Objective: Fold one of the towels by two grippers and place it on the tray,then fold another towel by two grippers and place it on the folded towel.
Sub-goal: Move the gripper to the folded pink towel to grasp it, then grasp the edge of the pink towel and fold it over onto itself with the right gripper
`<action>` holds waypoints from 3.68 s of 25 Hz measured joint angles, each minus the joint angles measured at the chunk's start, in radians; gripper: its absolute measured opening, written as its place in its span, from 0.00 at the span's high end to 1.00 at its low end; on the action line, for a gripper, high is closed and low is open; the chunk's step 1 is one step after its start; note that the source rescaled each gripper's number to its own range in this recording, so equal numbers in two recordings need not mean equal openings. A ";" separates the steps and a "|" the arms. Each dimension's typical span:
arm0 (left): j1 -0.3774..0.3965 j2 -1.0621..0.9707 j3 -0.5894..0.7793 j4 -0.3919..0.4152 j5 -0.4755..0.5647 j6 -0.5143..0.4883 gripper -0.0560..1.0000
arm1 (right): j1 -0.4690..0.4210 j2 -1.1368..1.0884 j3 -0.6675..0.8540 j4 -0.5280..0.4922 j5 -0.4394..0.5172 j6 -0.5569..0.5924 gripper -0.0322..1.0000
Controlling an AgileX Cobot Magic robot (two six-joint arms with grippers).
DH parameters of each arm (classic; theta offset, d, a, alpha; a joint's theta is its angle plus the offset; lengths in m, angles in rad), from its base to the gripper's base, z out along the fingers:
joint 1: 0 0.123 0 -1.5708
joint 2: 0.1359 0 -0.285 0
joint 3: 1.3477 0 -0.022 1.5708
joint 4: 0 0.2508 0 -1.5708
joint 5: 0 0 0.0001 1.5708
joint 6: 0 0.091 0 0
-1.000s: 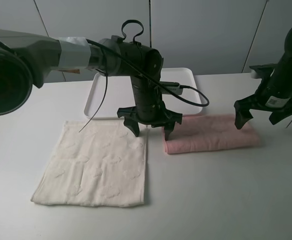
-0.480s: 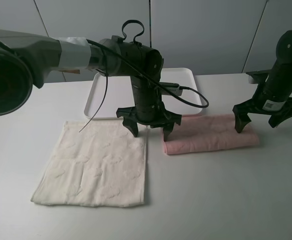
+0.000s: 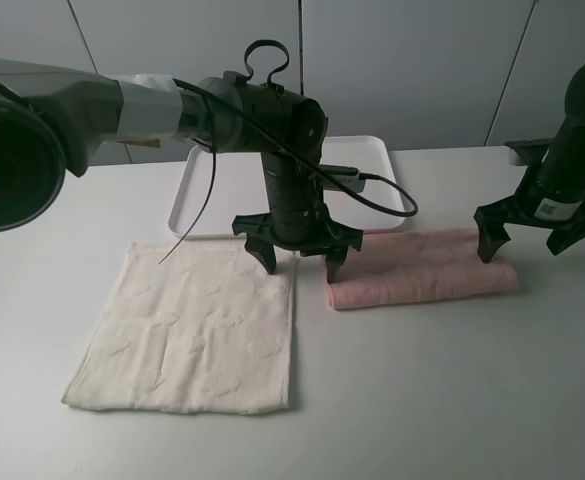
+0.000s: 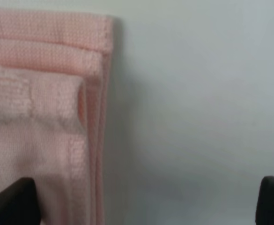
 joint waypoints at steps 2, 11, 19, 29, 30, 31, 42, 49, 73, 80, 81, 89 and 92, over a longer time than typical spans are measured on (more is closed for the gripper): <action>0.000 0.000 0.000 0.000 0.000 0.003 0.00 | -0.001 0.000 0.000 0.000 0.000 0.003 0.00; 0.000 0.000 0.000 0.000 0.000 0.012 0.00 | 0.045 0.000 0.000 0.014 0.000 0.003 0.00; 0.000 0.000 0.000 0.000 0.011 0.021 0.00 | 0.083 0.016 -0.002 -0.142 0.016 0.116 0.00; 0.000 0.000 0.000 0.000 0.016 0.025 0.00 | 0.083 0.042 -0.006 -0.147 0.022 0.139 0.00; 0.000 0.000 0.000 0.000 0.016 0.025 0.00 | 0.083 0.045 -0.007 -0.147 0.024 0.139 0.00; 0.000 0.000 0.000 0.000 0.016 0.025 0.00 | 0.083 0.046 -0.009 -0.145 0.024 0.141 0.00; 0.000 0.000 0.000 0.000 0.016 0.030 0.00 | 0.083 0.049 -0.009 -0.120 0.026 0.142 0.07; 0.000 0.000 0.000 0.000 0.014 0.042 0.00 | 0.083 0.052 -0.009 -0.067 0.026 0.133 0.16; 0.000 0.000 0.000 0.000 0.010 0.053 0.00 | 0.115 0.075 -0.010 0.071 0.036 0.087 0.93; 0.000 0.000 0.000 0.000 0.010 0.057 0.00 | 0.115 0.062 -0.007 0.086 0.035 0.037 0.93; 0.000 0.000 0.000 0.000 0.010 0.057 0.00 | 0.115 0.054 -0.005 0.086 0.035 0.037 0.93; 0.000 0.000 0.000 0.005 0.007 0.077 0.00 | 0.115 -0.058 0.008 0.148 0.093 0.001 0.93; 0.000 0.000 0.000 0.005 0.007 0.077 0.00 | 0.115 -0.104 0.008 0.214 0.105 -0.018 0.93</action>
